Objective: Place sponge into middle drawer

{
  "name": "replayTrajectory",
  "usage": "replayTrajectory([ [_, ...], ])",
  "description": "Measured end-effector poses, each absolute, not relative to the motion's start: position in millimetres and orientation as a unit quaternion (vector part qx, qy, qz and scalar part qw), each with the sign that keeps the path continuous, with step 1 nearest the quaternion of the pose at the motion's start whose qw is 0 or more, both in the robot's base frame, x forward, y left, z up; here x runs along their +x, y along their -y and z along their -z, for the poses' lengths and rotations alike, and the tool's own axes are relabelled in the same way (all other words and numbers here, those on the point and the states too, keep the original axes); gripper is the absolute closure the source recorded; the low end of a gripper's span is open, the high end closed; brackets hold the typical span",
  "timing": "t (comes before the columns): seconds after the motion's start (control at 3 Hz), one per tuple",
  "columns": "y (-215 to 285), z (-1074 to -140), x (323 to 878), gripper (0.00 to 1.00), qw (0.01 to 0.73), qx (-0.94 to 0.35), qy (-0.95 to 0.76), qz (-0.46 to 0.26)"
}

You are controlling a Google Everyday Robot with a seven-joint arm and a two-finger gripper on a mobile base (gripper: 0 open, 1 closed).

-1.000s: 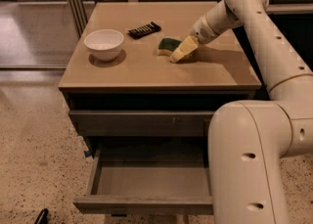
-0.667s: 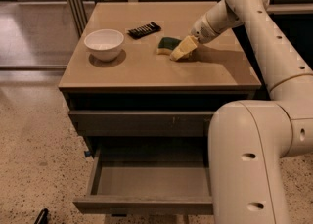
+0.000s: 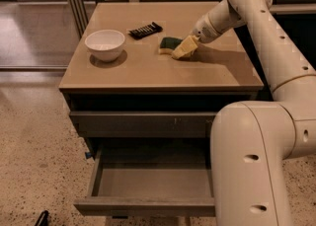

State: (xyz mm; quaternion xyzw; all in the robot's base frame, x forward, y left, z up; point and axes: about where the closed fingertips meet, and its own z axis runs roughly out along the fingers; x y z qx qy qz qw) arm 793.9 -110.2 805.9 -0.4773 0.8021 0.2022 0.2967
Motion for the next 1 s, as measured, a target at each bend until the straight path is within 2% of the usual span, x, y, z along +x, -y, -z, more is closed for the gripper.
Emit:
replayTrajectory([
  [0.33, 110, -806, 794, 1.0, 0.297, -0.477, -0.802, -0.202],
  [1.0, 110, -816, 794, 1.0, 0.297, -0.477, -0.802, -0.202],
])
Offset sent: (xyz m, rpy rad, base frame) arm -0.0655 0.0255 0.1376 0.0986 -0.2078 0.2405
